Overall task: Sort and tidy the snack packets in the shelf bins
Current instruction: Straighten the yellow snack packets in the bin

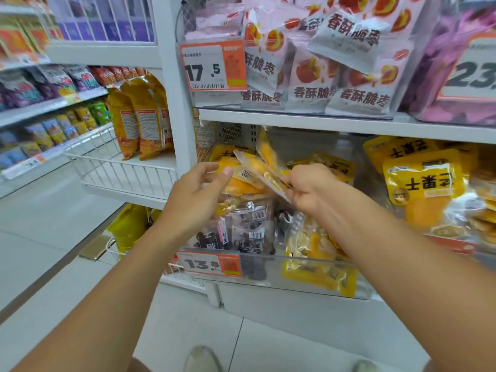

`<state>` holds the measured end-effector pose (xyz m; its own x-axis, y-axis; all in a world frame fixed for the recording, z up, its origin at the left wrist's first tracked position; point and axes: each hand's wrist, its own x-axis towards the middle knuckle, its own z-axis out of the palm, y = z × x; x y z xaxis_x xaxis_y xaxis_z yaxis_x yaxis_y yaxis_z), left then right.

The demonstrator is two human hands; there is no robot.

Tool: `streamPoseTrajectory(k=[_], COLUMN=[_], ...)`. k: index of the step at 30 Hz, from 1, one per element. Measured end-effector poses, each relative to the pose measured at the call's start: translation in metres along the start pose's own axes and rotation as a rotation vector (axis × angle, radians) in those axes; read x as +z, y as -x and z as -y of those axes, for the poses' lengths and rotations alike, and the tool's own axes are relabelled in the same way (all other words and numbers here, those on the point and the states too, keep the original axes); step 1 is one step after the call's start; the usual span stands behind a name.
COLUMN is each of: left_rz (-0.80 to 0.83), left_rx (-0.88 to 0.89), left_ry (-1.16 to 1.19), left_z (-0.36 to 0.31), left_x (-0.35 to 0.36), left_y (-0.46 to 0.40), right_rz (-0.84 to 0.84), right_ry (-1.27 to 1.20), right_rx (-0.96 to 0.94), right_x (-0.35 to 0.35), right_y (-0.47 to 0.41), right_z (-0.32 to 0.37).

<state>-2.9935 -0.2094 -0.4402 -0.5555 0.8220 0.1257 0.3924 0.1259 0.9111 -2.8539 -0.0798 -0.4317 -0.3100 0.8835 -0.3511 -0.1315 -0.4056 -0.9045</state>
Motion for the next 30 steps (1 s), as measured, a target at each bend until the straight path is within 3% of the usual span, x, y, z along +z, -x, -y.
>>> streamPoseTrajectory(k=[4,6,7,11,12,15,18,19,21,23,26,30], left_rz=[-0.202,-0.207,-0.143,0.472,0.507,0.344,0.183,0.153,0.139,0.130,0.114,0.215], left_rx=[0.156,0.264,0.322,0.312,0.297,0.303,0.349,0.358,0.389,0.454,0.533,0.567], left_ry=[-0.067,-0.090,-0.163,-0.760,-0.808,-0.758,-0.882,-0.936,-0.978,-0.952,-0.952,-0.963], left_z=[0.002,0.001,0.004,0.018,0.022,0.021,0.008,0.004,-0.002,-0.007,-0.012,-0.018], left_x=[-0.007,-0.011,-0.014,-0.011,-0.008,-0.008,-0.004,-0.002,0.005,0.011,0.025,0.048], left_y=[0.000,0.001,0.000,0.002,0.000,-0.003,-0.001,0.001,0.005,0.008,0.006,-0.002], right_rz=[-0.152,-0.127,-0.118,0.063,0.117,0.192,-0.035,-0.146,-0.294,-0.318,-0.230,-0.140], right_ry=[0.374,0.333,0.309,0.450,0.521,0.924,1.484,1.603,1.708,1.796,1.807,1.814], right_rx=[-0.084,-0.163,-0.178,-0.290,-0.313,-0.411,-0.768,-0.791,-0.661,-0.482,-0.340,-0.221], right_x=[0.018,0.022,0.023,0.030,0.029,0.017,-0.020,-0.034,-0.060,-0.074,-0.075,-0.064], right_y=[-0.006,-0.006,-0.003,0.010,0.013,0.033,0.062,0.075,0.084,0.080,0.068,0.048], right_z=[-0.027,-0.035,-0.037,-0.044,-0.042,-0.027,-0.005,0.005,0.018,0.019,0.001,-0.023])
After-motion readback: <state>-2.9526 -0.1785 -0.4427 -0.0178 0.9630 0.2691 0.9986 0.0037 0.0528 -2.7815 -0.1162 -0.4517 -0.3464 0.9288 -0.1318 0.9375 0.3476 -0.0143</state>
